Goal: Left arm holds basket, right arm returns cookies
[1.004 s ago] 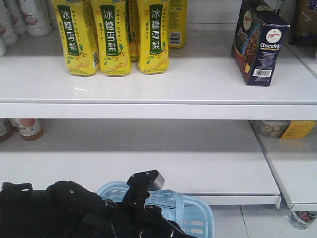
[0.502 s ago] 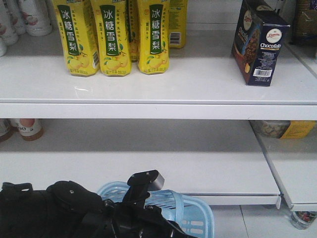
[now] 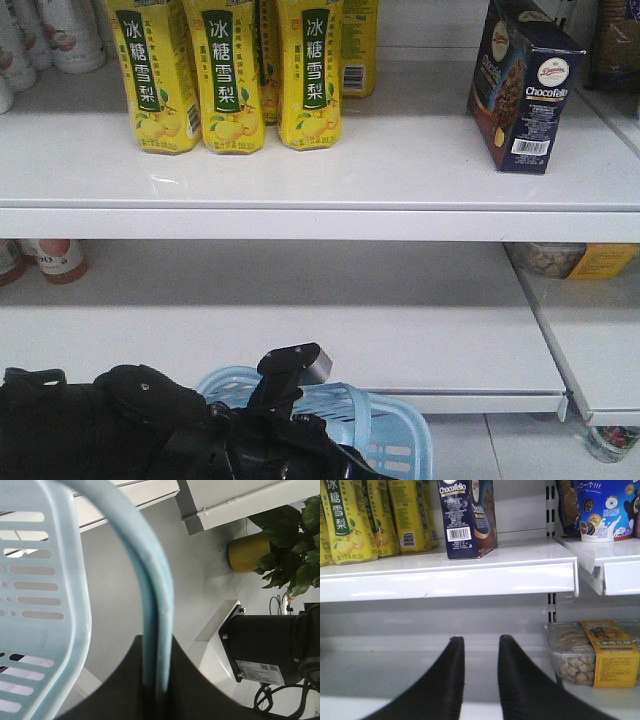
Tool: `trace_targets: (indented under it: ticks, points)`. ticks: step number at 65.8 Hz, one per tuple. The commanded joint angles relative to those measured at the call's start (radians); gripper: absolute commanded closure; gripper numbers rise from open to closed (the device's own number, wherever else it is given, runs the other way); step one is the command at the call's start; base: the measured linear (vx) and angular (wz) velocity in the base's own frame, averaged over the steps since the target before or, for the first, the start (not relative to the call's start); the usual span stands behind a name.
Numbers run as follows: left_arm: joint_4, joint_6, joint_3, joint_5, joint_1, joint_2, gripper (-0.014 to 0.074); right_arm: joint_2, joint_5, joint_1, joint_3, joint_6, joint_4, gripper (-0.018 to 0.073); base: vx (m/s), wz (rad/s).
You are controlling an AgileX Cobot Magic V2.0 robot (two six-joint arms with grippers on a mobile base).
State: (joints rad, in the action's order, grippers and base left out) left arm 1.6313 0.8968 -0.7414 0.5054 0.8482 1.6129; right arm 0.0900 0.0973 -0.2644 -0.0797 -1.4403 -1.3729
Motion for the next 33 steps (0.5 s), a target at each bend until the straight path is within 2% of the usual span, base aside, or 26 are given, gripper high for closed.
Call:
trace_targets:
  ticks: [1,33]
  points:
    - [0.024,0.017,-0.027,0.024,0.001,-0.034,0.0603,0.009,-0.001,0.001,-0.018,0.014,-0.013,0.0575,0.00,0.00]
    - [0.024,0.017,-0.027,0.024,0.001,-0.034,0.0603,0.009,0.000,0.001,-0.018,0.014,-0.013,0.0568,0.00,0.00]
